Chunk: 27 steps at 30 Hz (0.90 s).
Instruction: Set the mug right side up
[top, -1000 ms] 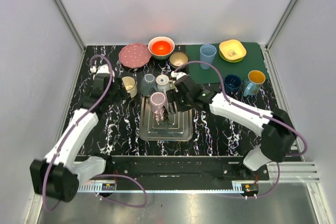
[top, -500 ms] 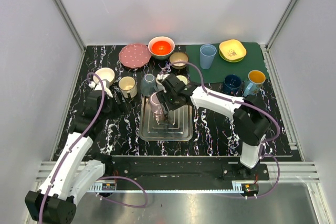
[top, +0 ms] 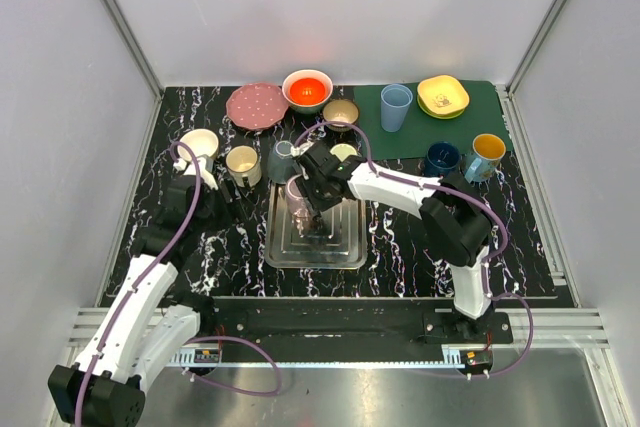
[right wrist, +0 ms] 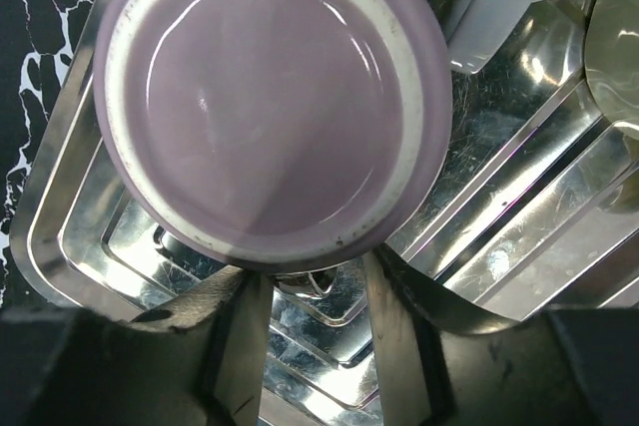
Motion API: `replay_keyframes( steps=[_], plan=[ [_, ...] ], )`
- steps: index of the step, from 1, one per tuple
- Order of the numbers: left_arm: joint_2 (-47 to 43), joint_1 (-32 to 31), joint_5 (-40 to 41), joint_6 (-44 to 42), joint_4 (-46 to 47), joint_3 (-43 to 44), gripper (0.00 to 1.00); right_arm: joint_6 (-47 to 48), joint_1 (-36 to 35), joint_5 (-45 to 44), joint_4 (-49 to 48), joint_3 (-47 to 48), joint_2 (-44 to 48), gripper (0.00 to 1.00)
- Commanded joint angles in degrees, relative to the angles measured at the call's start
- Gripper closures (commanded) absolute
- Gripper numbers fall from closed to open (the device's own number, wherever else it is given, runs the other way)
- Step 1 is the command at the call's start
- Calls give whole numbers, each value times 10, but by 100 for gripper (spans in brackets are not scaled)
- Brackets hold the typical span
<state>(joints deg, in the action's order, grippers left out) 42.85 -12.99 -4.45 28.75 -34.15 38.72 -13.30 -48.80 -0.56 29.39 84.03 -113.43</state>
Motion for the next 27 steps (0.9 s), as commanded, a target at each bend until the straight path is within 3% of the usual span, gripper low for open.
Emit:
replay_keyframes(
  steps=[1,6,9,12,23,27],
  plan=[
    [-6,2,-18,-6,25,1,21,10,-3,-9,-24,30,-1,56],
    [-8,2,-21,-5,26,1,21,19,-3,-10,-25,36,-14,65],
    [-11,2,-21,-5,27,-1,22,20,-3,-9,-29,32,-14,79],
    [-14,2,-22,-5,28,-3,23,21,-3,-2,-31,18,1,99],
    [-28,2,-34,9,35,-2,25,-64,-9,39,-53,-104,211,100],
    [-53,2,-104,38,91,-22,24,-108,-9,62,-94,-158,305,100]
  ],
)
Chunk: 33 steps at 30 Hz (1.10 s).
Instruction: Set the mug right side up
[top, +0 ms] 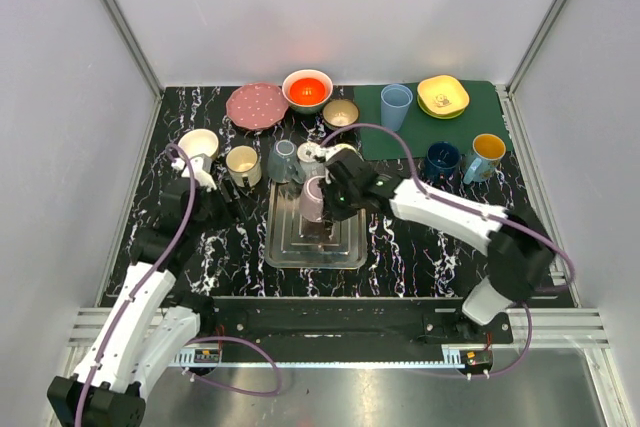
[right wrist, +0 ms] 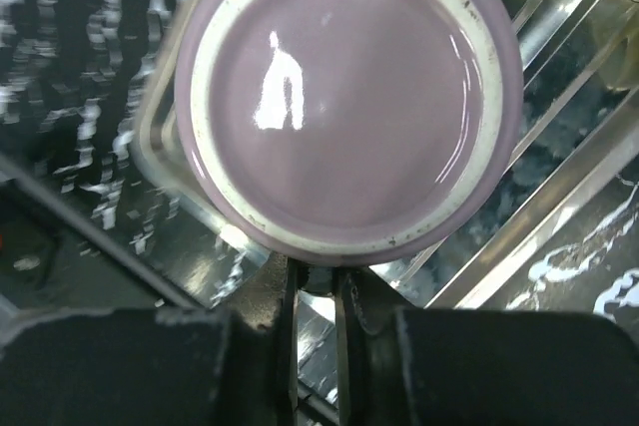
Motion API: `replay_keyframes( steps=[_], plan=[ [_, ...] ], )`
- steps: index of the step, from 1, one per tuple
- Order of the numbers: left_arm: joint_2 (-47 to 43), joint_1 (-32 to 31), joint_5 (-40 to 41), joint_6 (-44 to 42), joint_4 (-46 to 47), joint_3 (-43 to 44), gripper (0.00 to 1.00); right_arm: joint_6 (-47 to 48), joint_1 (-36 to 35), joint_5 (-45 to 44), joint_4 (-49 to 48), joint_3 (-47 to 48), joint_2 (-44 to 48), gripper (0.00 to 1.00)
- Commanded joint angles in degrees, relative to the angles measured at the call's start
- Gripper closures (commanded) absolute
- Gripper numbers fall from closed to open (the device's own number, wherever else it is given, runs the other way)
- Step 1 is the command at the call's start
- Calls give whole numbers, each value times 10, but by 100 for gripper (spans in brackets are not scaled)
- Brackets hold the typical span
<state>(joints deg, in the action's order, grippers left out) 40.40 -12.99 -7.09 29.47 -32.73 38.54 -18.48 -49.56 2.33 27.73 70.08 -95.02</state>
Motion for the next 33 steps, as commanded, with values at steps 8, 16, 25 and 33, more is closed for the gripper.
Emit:
replay_keyframes(
  steps=[8,16,25,33],
  plan=[
    [-96,-5,-274,255,436,-164,1,-223,56,144,-392,-169,314,100],
    [-84,-98,-253,345,659,-202,1,-416,141,243,-676,-298,323,100],
    [96,-174,-253,401,888,-188,9,-480,141,279,-775,-297,281,100],
    [190,-173,-259,413,939,-117,14,-452,142,298,-728,-288,299,100]
  ],
)
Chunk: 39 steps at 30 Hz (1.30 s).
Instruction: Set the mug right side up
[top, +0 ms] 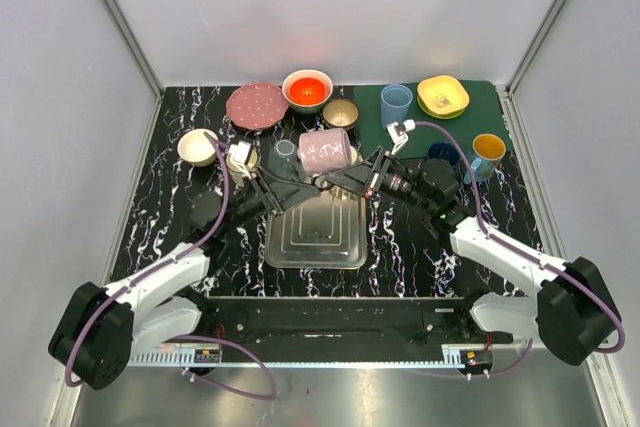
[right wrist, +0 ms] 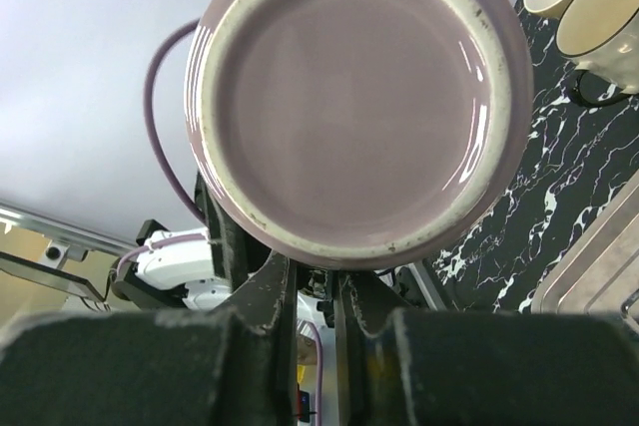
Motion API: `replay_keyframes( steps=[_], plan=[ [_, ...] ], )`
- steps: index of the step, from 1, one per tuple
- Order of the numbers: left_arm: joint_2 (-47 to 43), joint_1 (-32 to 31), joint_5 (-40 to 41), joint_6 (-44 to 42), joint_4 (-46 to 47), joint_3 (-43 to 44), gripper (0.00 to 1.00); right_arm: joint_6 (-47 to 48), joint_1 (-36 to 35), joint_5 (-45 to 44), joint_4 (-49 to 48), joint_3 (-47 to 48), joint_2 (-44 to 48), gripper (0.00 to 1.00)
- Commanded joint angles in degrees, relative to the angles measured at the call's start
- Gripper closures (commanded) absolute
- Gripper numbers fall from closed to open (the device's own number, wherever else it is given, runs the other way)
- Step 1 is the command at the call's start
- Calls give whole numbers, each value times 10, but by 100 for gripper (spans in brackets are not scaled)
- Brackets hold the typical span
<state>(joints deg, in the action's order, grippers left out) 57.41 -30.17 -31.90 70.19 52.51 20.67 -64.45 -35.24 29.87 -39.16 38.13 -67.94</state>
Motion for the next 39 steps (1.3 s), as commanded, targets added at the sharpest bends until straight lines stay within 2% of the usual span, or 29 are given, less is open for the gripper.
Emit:
replay_keyframes(
  steps=[1,5,6,9,15,18,19,25,27,28,29,31,32,33,34,36,37,38,39],
  plan=[
    [27,-1,-11,6,85,77,15,11,-2,23,-57,31,32,100],
    [73,-2,-26,24,112,110,24,26,-1,25,-35,27,40,100],
    [82,-2,-31,34,116,116,30,27,-2,24,-34,27,42,100],
    [105,-2,-36,54,146,122,39,34,-2,26,-26,26,46,100],
    [132,-5,-40,78,184,133,46,42,-2,40,-18,23,40,100],
    [143,-5,-41,89,200,140,60,38,-2,48,-24,20,35,100],
    [149,-6,-43,93,213,145,67,37,-2,55,-25,20,33,100],
    [168,-6,-51,117,241,163,71,63,-3,71,7,23,31,100],
    [170,-6,-54,124,246,167,82,77,-5,73,35,26,35,100],
    [172,-7,-52,126,252,168,93,99,-5,72,51,28,38,100],
    [171,-6,-50,129,251,168,100,110,-7,71,79,31,41,100],
    [167,-6,-55,125,249,169,100,146,-8,61,111,35,54,100],
    [162,-7,-59,108,237,168,100,157,-8,56,151,42,57,100],
    [151,-7,-62,89,210,169,100,169,-7,52,172,47,66,96],
    [119,-8,-61,64,123,169,100,188,-8,42,214,53,69,89],
    [78,-9,-40,-38,22,172,100,204,-8,34,245,68,79,75],
    [39,-12,-32,-72,-72,176,100,214,-6,30,260,70,83,66],
    [19,-14,-13,-130,-111,178,100,217,-7,28,264,74,86,63],
    [4,-16,-5,-152,-142,181,100,220,-7,27,268,75,90,60]
  ],
)
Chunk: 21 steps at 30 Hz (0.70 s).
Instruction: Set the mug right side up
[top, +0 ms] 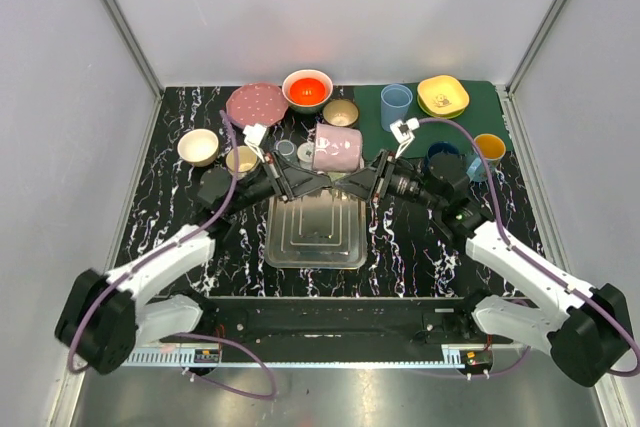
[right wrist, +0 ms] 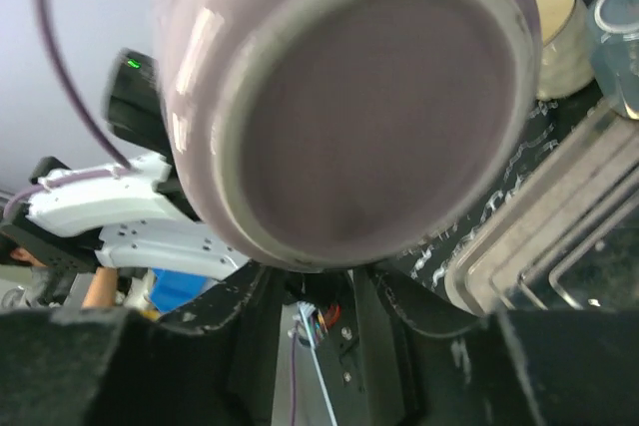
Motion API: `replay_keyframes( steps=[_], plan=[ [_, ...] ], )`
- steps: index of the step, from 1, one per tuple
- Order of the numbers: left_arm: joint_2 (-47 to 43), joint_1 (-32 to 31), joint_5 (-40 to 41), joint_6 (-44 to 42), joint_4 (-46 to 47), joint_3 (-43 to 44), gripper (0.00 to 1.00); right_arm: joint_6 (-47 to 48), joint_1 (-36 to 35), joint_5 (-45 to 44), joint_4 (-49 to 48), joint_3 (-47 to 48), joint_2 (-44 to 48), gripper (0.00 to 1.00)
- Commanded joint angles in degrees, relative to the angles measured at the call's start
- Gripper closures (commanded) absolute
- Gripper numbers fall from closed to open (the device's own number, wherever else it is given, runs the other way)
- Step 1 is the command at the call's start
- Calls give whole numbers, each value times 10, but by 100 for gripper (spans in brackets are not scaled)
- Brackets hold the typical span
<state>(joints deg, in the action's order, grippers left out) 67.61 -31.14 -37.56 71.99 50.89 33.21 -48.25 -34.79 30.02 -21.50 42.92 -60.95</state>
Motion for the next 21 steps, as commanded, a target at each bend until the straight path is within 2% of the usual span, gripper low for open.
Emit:
replay_keyframes(
  steps=[1,11,13,14,15,16,18,19,21],
  plan=[
    [-127,-7,60,-186,-164,55,100,63,-12,23,95,30,20,59],
    [-210,-9,115,-247,-248,37,100,54,-12,38,66,40,1,58],
    [-233,-9,151,-265,-312,47,100,58,-12,38,78,47,0,57],
    [-245,-9,170,-305,-357,68,100,64,-12,36,88,50,2,57],
    [-272,-9,186,-332,-455,81,100,79,-13,27,102,53,8,56],
    [-287,-9,241,-386,-508,94,100,90,-13,18,140,61,14,56],
    [-329,-8,302,-432,-636,120,100,132,-13,-7,200,67,28,55],
    [-340,-8,362,-463,-673,127,100,146,-13,-14,212,71,34,55],
    [-361,-7,422,-482,-767,152,100,173,-13,-39,259,72,43,55]
  ],
)
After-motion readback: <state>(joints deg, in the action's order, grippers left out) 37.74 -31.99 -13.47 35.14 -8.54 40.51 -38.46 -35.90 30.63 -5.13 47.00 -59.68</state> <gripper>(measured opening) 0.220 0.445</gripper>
